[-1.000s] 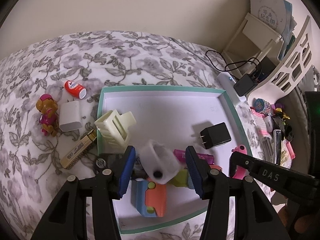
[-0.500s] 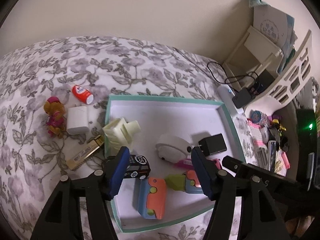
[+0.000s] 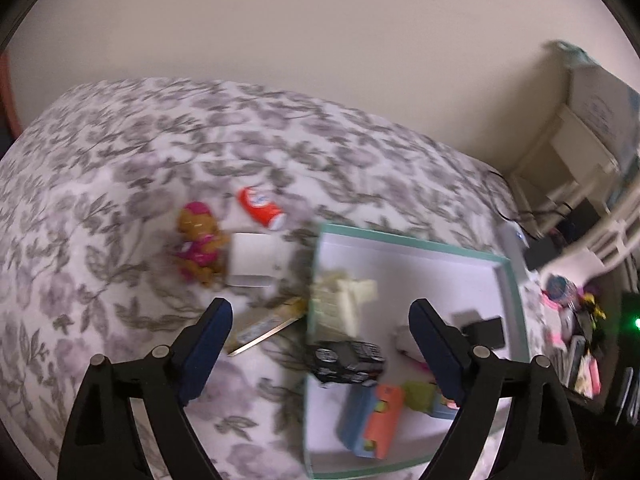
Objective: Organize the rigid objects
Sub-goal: 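Carry the white gadget and pink watch into the tray and release both, then move both open grippers back toward the remaining pile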
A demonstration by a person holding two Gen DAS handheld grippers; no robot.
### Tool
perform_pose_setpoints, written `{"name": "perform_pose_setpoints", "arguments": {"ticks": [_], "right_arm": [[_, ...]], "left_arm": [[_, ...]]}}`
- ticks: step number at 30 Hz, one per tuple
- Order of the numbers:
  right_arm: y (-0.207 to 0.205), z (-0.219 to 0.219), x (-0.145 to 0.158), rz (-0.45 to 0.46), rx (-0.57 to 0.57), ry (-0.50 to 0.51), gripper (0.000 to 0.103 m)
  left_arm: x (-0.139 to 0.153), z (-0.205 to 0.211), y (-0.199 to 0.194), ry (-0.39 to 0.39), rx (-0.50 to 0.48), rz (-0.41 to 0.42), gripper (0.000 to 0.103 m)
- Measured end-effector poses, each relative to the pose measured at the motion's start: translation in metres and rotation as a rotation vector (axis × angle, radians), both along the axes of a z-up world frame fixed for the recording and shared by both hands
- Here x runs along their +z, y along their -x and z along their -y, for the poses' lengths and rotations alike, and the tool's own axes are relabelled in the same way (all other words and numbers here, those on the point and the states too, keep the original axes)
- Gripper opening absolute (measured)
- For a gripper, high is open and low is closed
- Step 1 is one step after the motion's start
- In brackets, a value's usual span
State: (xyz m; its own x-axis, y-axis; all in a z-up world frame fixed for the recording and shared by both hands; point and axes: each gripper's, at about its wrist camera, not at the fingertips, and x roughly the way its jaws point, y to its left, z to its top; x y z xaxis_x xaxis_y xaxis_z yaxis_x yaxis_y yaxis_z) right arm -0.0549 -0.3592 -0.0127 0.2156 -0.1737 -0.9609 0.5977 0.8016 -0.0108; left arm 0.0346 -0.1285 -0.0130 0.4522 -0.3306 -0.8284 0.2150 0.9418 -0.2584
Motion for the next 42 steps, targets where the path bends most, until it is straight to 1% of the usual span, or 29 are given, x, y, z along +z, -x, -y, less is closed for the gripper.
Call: {"name": "perform_pose_setpoints", "arguments": {"ticks": [1,3,6,7,11,16,19,26,33,38,42], "right_arm": [[0.0,-0.001,0.0,0.001,0.002,0.001,0.087],[-0.001,-0.002,0.0,0.004,0.005,0.006,0.089],[-0.002,-0.006,0.002,0.011,0.009,0.016,0.098],[-0.002,-0.007,0.002,0.015,0.009,0.017,0.099],[-0.005,-0.016,0.004,0.029,0.027,0.008,0.099],[-0.01,-0.034,0.008,0.033,0.068,0.043,0.099],[-0.013,-0.047,0.012,0.044,0.095,0.065,0.099],[-0.024,-0.081,0.019,0.071,0.18,0.09,0.099],[-0.039,-0.117,0.02,0.092,0.27,0.059,0.099],[-0.053,-0.141,0.016,0.095,0.339,0.036,0.099],[-0.065,-0.156,0.014,0.095,0.389,0.035,0.099]], "left_arm": [[-0.001,-0.005,-0.003,-0.001,0.019,-0.007,0.098],[-0.004,-0.016,-0.008,-0.005,0.06,-0.017,0.099],[-0.006,-0.031,-0.014,-0.023,0.115,-0.025,0.099],[-0.006,-0.036,-0.016,-0.028,0.132,-0.029,0.099],[-0.007,-0.053,-0.022,-0.042,0.185,-0.044,0.099],[-0.007,-0.072,-0.027,-0.077,0.244,-0.065,0.099],[-0.004,-0.085,-0.028,-0.063,0.272,-0.066,0.099],[0.006,-0.119,-0.031,-0.036,0.349,-0.039,0.099],[0.004,-0.146,-0.036,0.005,0.409,-0.052,0.099],[0.0,-0.157,-0.039,0.03,0.416,-0.072,0.099],[-0.006,-0.161,-0.045,0.039,0.409,-0.109,0.099]]}}
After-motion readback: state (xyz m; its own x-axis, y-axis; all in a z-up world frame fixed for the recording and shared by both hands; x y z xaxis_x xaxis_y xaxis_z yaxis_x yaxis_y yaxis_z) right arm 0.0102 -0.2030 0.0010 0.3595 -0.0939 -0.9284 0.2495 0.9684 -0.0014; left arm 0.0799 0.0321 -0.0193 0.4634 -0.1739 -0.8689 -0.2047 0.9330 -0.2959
